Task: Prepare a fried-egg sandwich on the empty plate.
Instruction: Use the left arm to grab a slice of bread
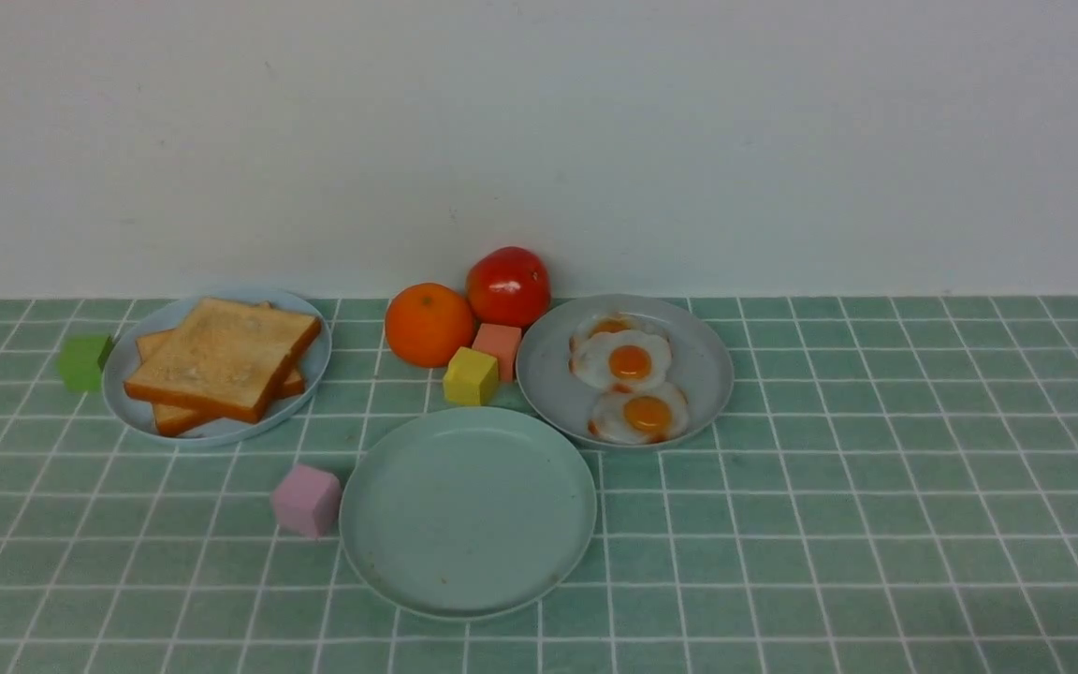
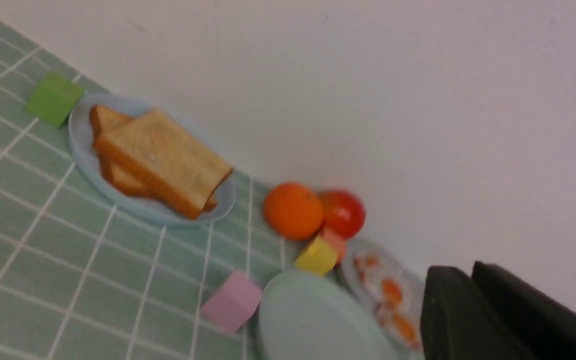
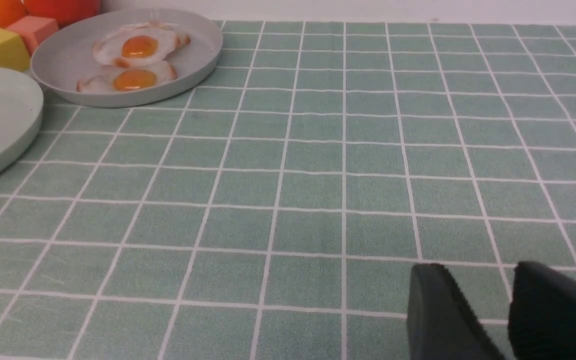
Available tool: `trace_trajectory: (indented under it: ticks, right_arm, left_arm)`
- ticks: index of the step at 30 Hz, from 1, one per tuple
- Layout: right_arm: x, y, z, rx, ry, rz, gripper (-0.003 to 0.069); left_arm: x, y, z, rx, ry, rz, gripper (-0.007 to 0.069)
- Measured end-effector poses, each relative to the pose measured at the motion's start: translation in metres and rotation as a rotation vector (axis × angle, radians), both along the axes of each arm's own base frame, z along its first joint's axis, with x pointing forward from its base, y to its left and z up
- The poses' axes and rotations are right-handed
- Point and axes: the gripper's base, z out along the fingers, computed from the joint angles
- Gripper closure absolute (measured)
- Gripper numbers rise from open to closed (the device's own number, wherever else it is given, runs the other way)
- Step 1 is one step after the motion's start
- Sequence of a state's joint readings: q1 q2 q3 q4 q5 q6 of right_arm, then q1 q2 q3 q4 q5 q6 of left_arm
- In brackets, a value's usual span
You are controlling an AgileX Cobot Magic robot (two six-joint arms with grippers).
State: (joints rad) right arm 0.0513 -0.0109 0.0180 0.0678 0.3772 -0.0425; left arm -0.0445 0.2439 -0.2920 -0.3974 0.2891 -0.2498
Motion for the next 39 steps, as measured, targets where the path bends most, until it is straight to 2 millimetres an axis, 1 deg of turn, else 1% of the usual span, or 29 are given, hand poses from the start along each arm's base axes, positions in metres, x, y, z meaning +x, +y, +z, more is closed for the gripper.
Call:
trace_trajectory:
  ticks: [1,2,4,5,7,9,10,13,14,16,17,19,21,23,24,25,26,27,28,29,30,31,32,33,34,35,36,37,39]
  right_arm:
    - [0.0,0.0,0.0,0.0,0.0,0.0,0.0419]
    - [0.0,0.0,0.0,0.0,0.0,0.0,0.0419]
    - [0.0,0.0,0.0,-0.006,0.0,0.0,0.0419]
    - [0.0,0.0,0.0,-0.007,0.0,-0.001,0.0419]
    - [0.0,0.0,0.001,0.009,-0.014,-0.003,0.0419]
    - [0.001,0.002,0.003,0.121,-0.033,-0.015,0.0419]
    - [0.002,0.003,0.004,0.211,-0.048,-0.025,0.0419]
    - [0.003,0.004,0.012,0.44,-0.114,-0.049,0.0419]
    - [0.003,0.004,0.014,0.453,-0.127,-0.052,0.0419]
    - [0.004,0.003,0.021,0.585,-0.194,-0.071,0.0419]
    - [0.004,0.003,0.021,0.593,-0.199,-0.072,0.0419]
    - [0.004,0.003,0.027,0.666,-0.219,-0.075,0.0429]
    - [-0.001,0.008,0.046,0.664,-0.165,-0.026,0.0481]
    - [-0.005,0.013,0.072,0.585,-0.104,0.033,0.0542]
    - [-0.006,0.015,0.073,0.569,-0.079,0.043,0.0557]
    - [-0.008,0.019,0.104,0.449,-0.017,0.106,0.0613]
    - [-0.009,0.02,0.105,0.432,0.01,0.117,0.0626]
    - [-0.009,0.021,0.119,0.379,0.032,0.143,0.0644]
    - [-0.009,0.025,0.146,0.278,0.125,0.206,0.0669]
    - [-0.008,0.026,0.148,0.268,0.135,0.212,0.0669]
    - [-0.005,0.028,0.17,0.199,0.218,0.261,0.067]
    - [-0.005,0.028,0.17,0.193,0.217,0.264,0.067]
    - [0.0,0.031,0.187,0.146,0.274,0.308,0.0666]
    - [0.004,0.032,0.194,0.137,0.29,0.327,0.0663]
    - [0.005,0.032,0.195,0.135,0.296,0.33,0.0662]
    - [0.01,0.034,0.202,0.122,0.307,0.356,0.0657]
    - [0.011,0.034,0.203,0.122,0.308,0.358,0.0657]
    - [0.017,0.036,0.206,0.118,0.319,0.373,0.0655]
    - [0.02,0.037,0.205,0.117,0.333,0.38,0.0655]
  left_arm:
    - [0.008,-0.003,0.008,0.067,0.103,-0.045,0.0638]
    - [0.009,-0.004,0.01,0.078,0.118,-0.053,0.0638]
    - [0.028,-0.011,0.027,0.217,0.269,-0.164,0.0638]
    - [0.029,-0.011,0.028,0.226,0.277,-0.173,0.0638]
    - [0.045,-0.021,0.043,0.31,0.348,-0.276,0.0638]
    - [0.059,-0.03,0.054,0.369,0.399,-0.344,0.0638]
    - [0.068,-0.034,0.058,0.402,0.433,-0.371,0.0638]
    - [0.097,-0.041,0.063,0.462,0.496,-0.387,0.0638]
    - [0.099,-0.041,0.063,0.464,0.5,-0.387,0.0638]
    - [0.129,-0.046,0.057,0.505,0.541,-0.381,0.0638]
    - [0.131,-0.047,0.057,0.509,0.545,-0.38,0.0638]
    - [0.157,-0.051,0.049,0.552,0.585,-0.378,0.0638]
    - [0.18,-0.054,0.041,0.598,0.624,-0.378,0.0638]
    - [0.2,-0.057,0.031,0.635,0.666,-0.381,0.0638]
    - [0.202,-0.057,0.03,0.637,0.67,-0.381,0.0638]
    - [0.221,-0.058,0.021,0.642,0.707,-0.378,0.0638]
    - [0.226,-0.058,0.019,0.642,0.713,-0.378,0.0638]
    - [0.232,-0.057,0.017,0.639,0.724,-0.372,0.0638]
    - [0.253,-0.054,0.011,0.629,0.738,-0.351,0.0638]
    - [0.256,-0.052,0.01,0.627,0.739,-0.345,0.0638]
    - [0.278,-0.048,0.005,0.634,0.732,-0.318,0.0638]
    - [0.278,-0.047,0.005,0.633,0.733,-0.315,0.0638]
    - [0.298,-0.042,-0.001,0.659,0.721,-0.294,0.0638]
    - [0.306,-0.041,-0.003,0.677,0.715,-0.288,0.0638]
    - [0.31,-0.041,-0.005,0.686,0.712,-0.285,0.0638]
    - [0.324,-0.041,-0.011,0.72,0.705,-0.28,0.0636]
    - [0.325,-0.041,-0.012,0.723,0.703,-0.279,0.0634]
    - [0.339,-0.042,-0.02,0.753,0.698,-0.28,0.0615]
    - [0.35,-0.043,-0.03,0.78,0.689,-0.286,0.0566]
